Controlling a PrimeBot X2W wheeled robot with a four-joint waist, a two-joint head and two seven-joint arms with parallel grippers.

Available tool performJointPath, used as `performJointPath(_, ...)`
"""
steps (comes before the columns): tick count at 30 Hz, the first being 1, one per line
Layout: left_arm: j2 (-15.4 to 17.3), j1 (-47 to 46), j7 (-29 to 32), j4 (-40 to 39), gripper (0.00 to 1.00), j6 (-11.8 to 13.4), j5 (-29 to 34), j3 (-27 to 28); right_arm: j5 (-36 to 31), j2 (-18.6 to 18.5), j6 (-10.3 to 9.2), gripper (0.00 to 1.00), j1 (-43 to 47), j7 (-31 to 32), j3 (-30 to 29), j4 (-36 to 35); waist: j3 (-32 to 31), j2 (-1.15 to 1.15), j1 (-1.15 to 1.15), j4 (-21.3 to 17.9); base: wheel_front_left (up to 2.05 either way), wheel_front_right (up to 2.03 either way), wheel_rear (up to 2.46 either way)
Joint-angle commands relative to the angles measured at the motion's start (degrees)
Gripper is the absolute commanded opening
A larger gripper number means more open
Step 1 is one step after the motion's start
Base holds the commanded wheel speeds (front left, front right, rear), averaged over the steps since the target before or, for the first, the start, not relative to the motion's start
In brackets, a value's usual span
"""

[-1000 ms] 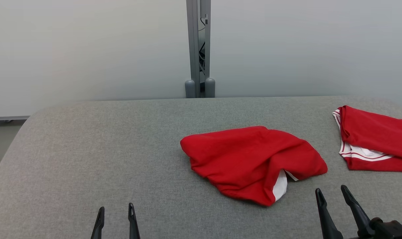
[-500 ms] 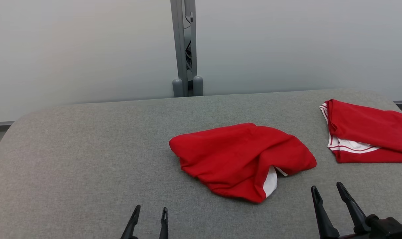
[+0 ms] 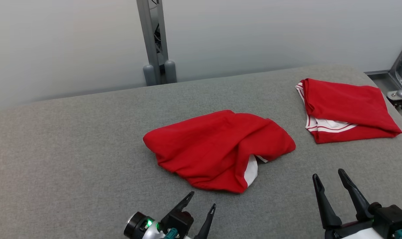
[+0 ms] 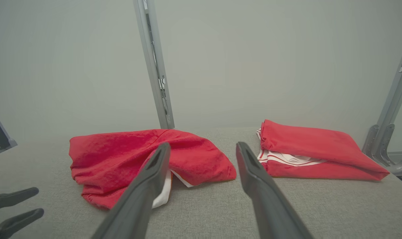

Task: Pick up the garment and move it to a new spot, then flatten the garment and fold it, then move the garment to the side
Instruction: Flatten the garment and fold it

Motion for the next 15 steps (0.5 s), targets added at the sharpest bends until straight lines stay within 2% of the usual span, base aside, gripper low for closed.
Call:
performJointPath(1, 0.4, -1.8, -0.2, 1.8, 1.0, 0.4, 0.7, -0.6, 0.2, -0.4, -0.01, 1.0, -0.6, 0.0, 0.1, 0.0, 1.2, 0.0, 0.0, -1.1, 0.0, 0.0, 0.0)
performJointPath(6, 0.4, -11.6, -0.2, 12.4, 1.0, 3.1, 4.1, -5.9, 1.6, -1.4, -0.01, 1.0, -2.5, 0.0, 1.6, 0.2, 5.5, 0.0, 0.0, -2.7, 0.0, 0.0, 0.0)
performJointPath(9, 0.3, -15.8, -0.2, 15.7, 1.0, 5.1, 4.4, -7.2, 2.8, -1.9, -0.02, 1.0, -3.9, 0.0, 2.5, 0.5, 7.5, 0.0, 0.0, -3.5, 0.0, 0.0, 0.0)
performJointPath(15, 0.3, -20.3, -0.2, 20.3, 1.0, 4.9, 4.7, -10.2, 4.1, -2.8, -0.02, 1.0, -6.4, 0.0, 3.4, 0.6, 10.3, 0.0, 0.0, -5.2, 0.0, 0.0, 0.0)
